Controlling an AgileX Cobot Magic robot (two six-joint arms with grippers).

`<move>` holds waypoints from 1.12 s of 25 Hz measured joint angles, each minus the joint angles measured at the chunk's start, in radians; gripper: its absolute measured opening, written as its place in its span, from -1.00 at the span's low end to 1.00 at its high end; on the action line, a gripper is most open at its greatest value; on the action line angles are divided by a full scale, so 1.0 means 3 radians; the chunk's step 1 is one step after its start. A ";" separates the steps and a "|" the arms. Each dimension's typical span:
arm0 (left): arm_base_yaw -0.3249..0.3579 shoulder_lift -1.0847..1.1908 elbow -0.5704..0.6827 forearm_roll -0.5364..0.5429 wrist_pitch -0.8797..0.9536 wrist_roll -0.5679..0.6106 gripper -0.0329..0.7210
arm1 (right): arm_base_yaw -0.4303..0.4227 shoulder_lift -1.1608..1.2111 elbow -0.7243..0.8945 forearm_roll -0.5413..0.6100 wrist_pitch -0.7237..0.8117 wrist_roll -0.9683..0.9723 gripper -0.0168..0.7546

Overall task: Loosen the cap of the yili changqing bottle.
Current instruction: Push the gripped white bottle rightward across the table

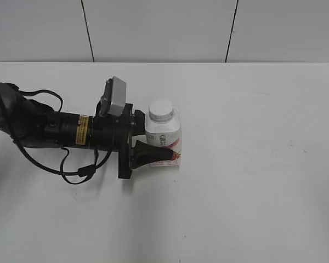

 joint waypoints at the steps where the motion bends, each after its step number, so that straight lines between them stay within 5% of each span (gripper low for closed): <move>1: -0.0011 0.0031 -0.0007 0.0008 0.0008 0.0000 0.20 | 0.0000 0.0000 0.0000 0.0000 0.0000 0.0000 0.42; 28: -0.0067 0.0253 -0.0096 -0.0014 0.0027 0.0000 0.19 | 0.0000 0.0000 0.0000 0.0000 0.0000 0.0000 0.42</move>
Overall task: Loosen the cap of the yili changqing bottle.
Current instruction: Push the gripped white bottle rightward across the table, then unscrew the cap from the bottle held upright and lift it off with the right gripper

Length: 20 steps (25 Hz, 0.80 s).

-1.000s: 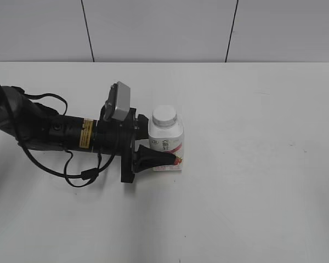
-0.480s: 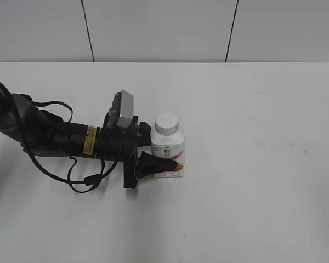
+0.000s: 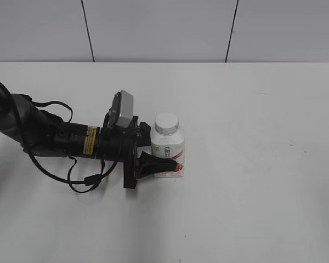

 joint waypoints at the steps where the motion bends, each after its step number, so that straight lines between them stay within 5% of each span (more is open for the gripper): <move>1: 0.0000 0.0004 0.0000 0.0000 0.0000 0.0000 0.19 | 0.0000 0.0000 0.0000 0.0000 0.0000 0.0000 0.42; 20: 0.0000 0.0004 0.0000 -0.0004 -0.0009 0.0000 0.19 | 0.0000 0.0000 -0.0016 0.0005 -0.0036 0.0028 0.42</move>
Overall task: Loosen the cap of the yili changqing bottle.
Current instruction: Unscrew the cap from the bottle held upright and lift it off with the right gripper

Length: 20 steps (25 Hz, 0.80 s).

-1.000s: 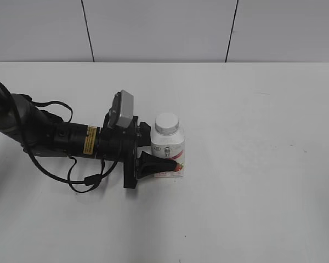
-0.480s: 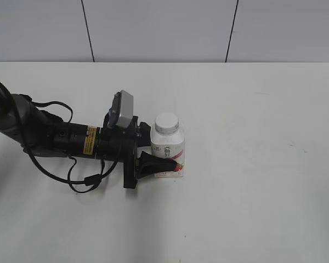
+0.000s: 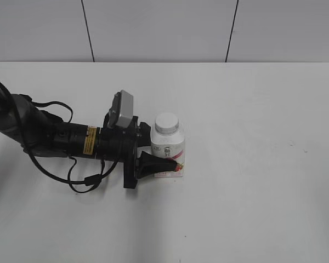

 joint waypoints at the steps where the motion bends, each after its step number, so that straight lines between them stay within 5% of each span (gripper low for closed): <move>1: 0.0000 0.0000 0.0000 -0.0003 0.0000 0.0000 0.19 | 0.0000 0.0015 -0.0019 0.0017 -0.0029 0.0008 0.42; 20: 0.0000 -0.0003 -0.0003 0.0007 0.0038 0.0000 0.19 | 0.0000 0.2650 -0.1034 0.0647 -0.0150 0.0132 0.42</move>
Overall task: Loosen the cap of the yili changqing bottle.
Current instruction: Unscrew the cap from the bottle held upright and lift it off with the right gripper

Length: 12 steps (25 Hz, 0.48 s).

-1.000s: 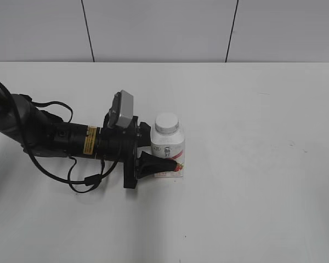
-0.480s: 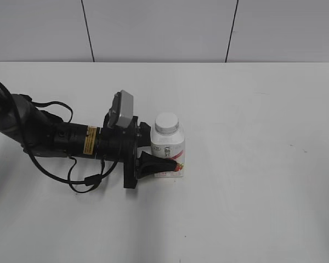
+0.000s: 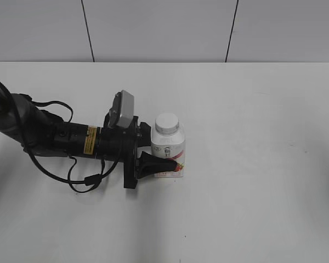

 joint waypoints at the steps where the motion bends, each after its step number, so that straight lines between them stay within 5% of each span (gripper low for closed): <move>1: 0.0000 0.0000 0.0000 0.0000 0.0004 0.0000 0.19 | 0.0000 0.0219 -0.0090 0.0074 0.0000 0.0012 0.42; 7: 0.0000 0.0000 -0.0004 0.0009 0.0004 -0.0001 0.19 | 0.0090 0.1132 -0.0569 0.0434 0.0034 0.0095 0.42; 12: -0.0004 0.0000 -0.0006 0.0013 0.0008 -0.0001 0.19 | 0.0658 0.1747 -0.0841 0.0370 -0.0025 0.0480 0.42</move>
